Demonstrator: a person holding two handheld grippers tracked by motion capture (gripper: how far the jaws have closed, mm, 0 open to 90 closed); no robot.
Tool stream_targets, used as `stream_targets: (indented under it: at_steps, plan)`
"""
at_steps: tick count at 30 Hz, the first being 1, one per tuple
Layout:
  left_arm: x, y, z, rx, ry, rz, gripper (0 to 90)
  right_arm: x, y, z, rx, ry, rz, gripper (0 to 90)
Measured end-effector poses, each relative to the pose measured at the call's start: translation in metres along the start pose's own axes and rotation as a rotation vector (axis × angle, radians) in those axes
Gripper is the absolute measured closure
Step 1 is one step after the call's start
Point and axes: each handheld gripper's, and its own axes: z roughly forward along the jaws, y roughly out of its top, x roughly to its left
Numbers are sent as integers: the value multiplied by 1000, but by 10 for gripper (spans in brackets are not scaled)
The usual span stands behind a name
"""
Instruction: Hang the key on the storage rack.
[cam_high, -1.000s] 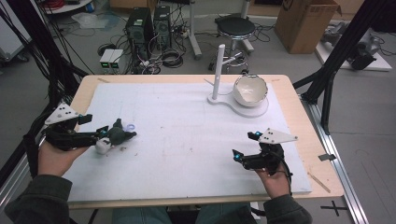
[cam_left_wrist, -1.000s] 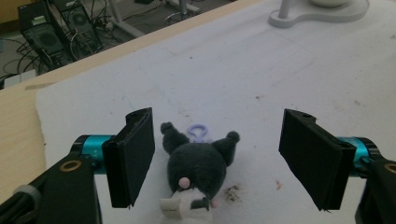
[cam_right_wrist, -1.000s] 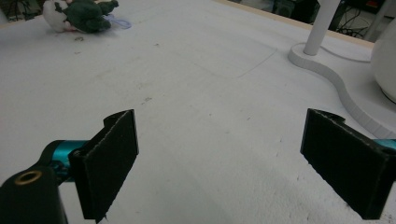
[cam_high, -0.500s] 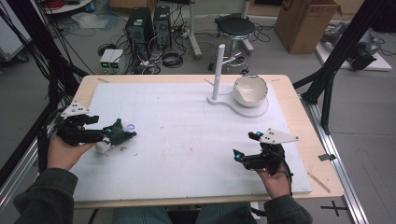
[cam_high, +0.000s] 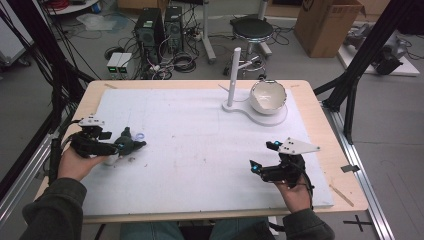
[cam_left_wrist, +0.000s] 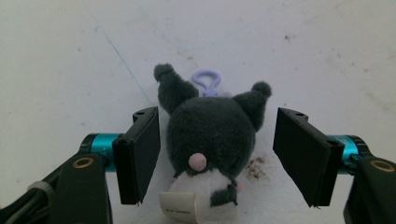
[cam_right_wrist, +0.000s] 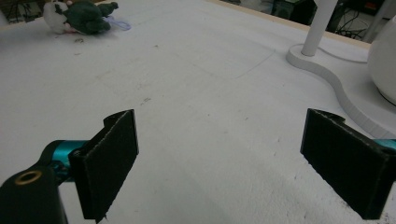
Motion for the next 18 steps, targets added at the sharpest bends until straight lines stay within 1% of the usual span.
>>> stream_targets:
  at_steps: [2,5,11,15,17,18]
  plan:
    - [-1,1,3,2,-1,3,323,0,0,1,-2,0,-7,105]
    - [-1,1,7,30,-2,9,324,0,1,1,-7,1,-12,105]
    - [-1,0,12,63,-10,21,326,0,1,0,-5,3,-11,106]
    - [-2,-1,16,79,-1,18,326,0,0,1,-4,8,-14,105]
    - [-3,-1,18,94,5,20,330,1,0,1,-4,9,-12,106]
    - [-3,-1,20,106,6,27,330,1,0,1,-2,10,-9,105]
